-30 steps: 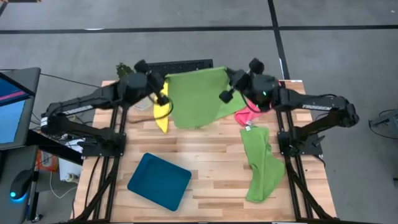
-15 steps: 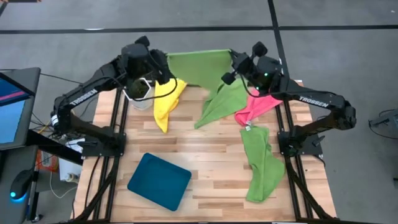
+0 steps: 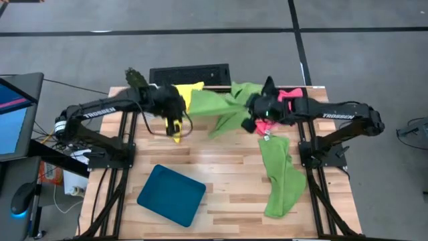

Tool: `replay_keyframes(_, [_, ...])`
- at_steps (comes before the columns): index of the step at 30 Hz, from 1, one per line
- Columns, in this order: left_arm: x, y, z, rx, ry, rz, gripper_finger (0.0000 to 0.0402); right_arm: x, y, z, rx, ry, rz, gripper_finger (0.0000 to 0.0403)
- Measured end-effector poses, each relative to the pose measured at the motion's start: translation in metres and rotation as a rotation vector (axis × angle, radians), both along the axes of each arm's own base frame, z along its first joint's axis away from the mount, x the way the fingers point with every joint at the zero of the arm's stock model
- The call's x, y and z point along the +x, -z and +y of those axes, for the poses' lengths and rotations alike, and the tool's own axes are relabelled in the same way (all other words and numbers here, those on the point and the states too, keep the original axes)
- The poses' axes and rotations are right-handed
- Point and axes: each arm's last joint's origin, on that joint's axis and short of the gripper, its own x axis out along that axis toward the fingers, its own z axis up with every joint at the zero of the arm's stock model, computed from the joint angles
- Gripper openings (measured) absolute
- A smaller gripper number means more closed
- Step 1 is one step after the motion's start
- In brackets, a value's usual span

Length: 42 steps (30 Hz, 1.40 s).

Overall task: Fold microfiber towels
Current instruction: Fold the top left green microfiber

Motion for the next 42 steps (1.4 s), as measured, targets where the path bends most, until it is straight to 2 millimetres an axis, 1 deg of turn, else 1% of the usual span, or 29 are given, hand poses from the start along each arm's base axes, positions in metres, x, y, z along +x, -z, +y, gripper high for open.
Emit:
replay_keyframes(2, [0.002,0.013,-0.015,-0.031,0.023,0.039,0.0000,0.002,0.007,0.019,0.051,-0.012,0.010,0.0019])
replay_keyframes(5, [0.003,0.026,-0.037,-0.077,0.044,0.082,0.0000,0.008,0.016,0.049,0.102,-0.041,0.014,0.0021])
replay_keyframes(9, [0.002,0.038,-0.064,-0.118,0.067,0.128,0.0000,0.021,0.042,0.084,0.131,-0.086,0.088,0.0017])
replay_keyframes(12, [0.002,0.044,-0.082,-0.144,0.083,0.131,0.0000,0.028,0.061,0.104,0.153,-0.085,0.144,0.0015])
replay_keyframes(15, [0.002,0.049,-0.094,-0.163,0.100,0.134,0.0000,0.033,0.078,0.118,0.176,-0.080,0.198,0.0019])
replay_keyframes(18, [0.001,0.055,-0.102,-0.205,0.130,0.139,0.0000,0.037,0.089,0.127,0.210,-0.087,0.224,0.0026])
replay_keyframes(20, [0.002,0.059,-0.105,-0.226,0.146,0.131,0.0000,0.037,0.092,0.130,0.218,-0.085,0.232,0.0027])
replay_keyframes(28, [0.002,0.084,-0.105,-0.335,0.188,0.136,0.0000,0.037,0.091,0.131,0.257,-0.084,0.221,0.0020])
replay_keyframes(31, [0.002,0.085,-0.104,-0.336,0.206,0.138,0.0000,0.038,0.091,0.129,0.260,-0.111,0.239,0.0023])
replay_keyframes(33, [0.003,0.075,-0.100,-0.273,0.238,0.126,0.0000,0.037,0.090,0.124,0.158,-0.112,0.254,0.0022])
replay_keyframes(34, [0.003,0.066,-0.097,-0.211,0.249,0.113,0.0000,0.035,0.086,0.117,0.072,-0.101,0.262,0.0021])
replay_keyframes(36, [0.005,0.040,-0.086,-0.032,0.242,0.082,0.0000,0.030,0.071,0.097,-0.117,-0.055,0.264,0.0016])
replay_keyframes(38, [0.006,0.011,-0.072,0.183,0.195,0.064,0.0000,0.025,0.052,0.073,-0.292,0.016,0.252,0.0013])
replay_keyframes(39, [0.006,-0.007,-0.065,0.293,0.165,0.036,0.0000,0.022,0.041,0.061,-0.373,0.066,0.240,0.0013])
replay_keyframes(42, [0.006,-0.060,-0.044,0.574,0.048,-0.058,0.0000,0.011,-0.003,0.027,-0.550,0.234,0.150,0.0017])
